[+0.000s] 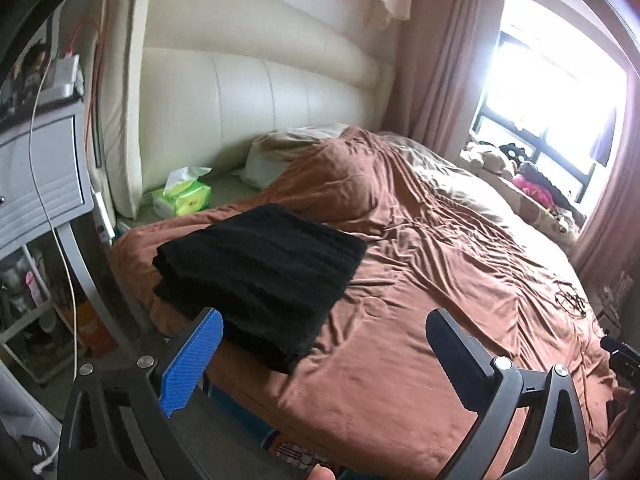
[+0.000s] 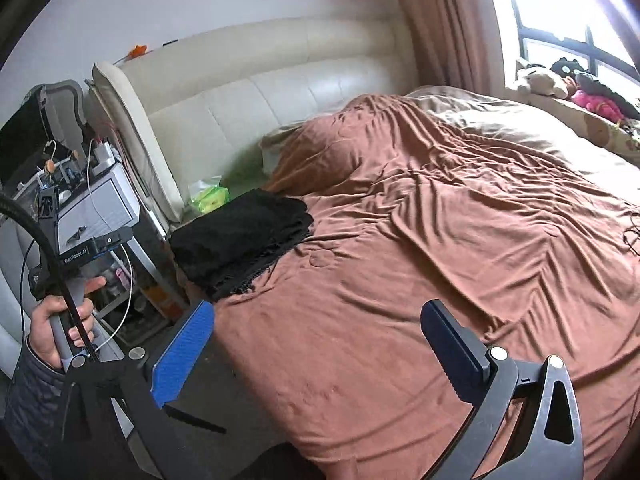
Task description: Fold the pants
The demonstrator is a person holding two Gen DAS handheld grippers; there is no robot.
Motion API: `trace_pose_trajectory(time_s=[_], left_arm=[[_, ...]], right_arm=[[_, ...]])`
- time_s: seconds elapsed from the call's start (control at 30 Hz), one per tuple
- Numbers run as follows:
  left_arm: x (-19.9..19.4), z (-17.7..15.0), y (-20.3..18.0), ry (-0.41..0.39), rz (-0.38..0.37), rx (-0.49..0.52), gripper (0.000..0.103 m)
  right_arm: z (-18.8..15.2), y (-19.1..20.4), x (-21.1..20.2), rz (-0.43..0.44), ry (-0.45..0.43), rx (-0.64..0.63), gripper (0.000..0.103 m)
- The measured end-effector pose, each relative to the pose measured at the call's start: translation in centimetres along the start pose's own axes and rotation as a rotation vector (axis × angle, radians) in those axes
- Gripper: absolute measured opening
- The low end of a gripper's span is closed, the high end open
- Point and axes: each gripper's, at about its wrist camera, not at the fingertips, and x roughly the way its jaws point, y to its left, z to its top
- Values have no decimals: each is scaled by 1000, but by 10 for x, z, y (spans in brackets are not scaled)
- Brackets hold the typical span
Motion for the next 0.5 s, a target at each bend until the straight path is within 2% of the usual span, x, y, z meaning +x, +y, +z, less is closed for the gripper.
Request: trace_pose_trajectory(time_s=[0.5], left_arm=[[-64, -25, -68, -15, -71, 96, 102]], right_arm=[[-30, -2, -80, -50, -38, -4, 103]])
